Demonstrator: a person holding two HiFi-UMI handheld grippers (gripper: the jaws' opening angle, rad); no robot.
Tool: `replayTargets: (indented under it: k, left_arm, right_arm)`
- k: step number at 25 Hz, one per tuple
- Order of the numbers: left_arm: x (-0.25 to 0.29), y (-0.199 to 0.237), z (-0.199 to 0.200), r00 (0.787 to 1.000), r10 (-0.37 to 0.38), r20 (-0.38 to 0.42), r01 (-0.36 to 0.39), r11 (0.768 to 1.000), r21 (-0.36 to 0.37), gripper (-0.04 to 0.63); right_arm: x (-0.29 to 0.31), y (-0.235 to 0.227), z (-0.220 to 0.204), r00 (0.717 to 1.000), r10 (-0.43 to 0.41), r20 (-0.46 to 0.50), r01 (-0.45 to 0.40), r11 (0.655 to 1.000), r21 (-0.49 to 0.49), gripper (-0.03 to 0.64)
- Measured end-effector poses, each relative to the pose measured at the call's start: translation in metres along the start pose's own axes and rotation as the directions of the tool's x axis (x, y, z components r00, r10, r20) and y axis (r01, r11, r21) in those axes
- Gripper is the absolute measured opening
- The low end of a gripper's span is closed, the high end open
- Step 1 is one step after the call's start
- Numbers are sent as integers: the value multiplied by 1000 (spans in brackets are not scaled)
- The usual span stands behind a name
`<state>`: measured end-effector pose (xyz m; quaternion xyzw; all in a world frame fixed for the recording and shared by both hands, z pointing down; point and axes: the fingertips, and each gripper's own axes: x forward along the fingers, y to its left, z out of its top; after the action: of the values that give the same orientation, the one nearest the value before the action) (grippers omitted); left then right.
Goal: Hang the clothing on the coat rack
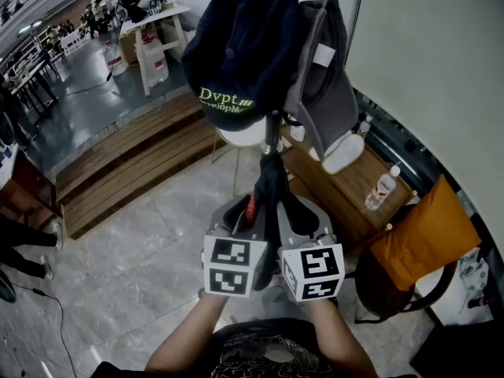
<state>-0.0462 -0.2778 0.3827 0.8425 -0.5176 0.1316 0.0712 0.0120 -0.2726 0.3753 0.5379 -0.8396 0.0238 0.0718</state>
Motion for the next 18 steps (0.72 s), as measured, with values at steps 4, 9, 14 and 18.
replayTargets:
  k: [4, 9, 14, 18]
  left_arm:
    - [-9, -3, 3, 1000, -10, 18, 10, 1000, 0, 80]
    - [-21, -10, 4, 999, -33, 26, 33, 999, 6, 80]
    - [-32, -24, 3, 997, -68, 28, 68, 998, 10, 80]
    - [-44, -29, 3, 996, -76, 37, 76, 997, 7, 80]
  right_arm:
    - [-5, 5, 1, 1000, -2, 2, 2, 1000, -2, 68]
    - [-15, 13, 6, 1000, -2, 7, 2, 1000, -9, 68]
    - [-28, 22, 6, 1000, 0, 8, 0, 1000, -8, 67]
    - [-41, 28, 7, 1000, -6, 7, 6, 1000, -8, 56]
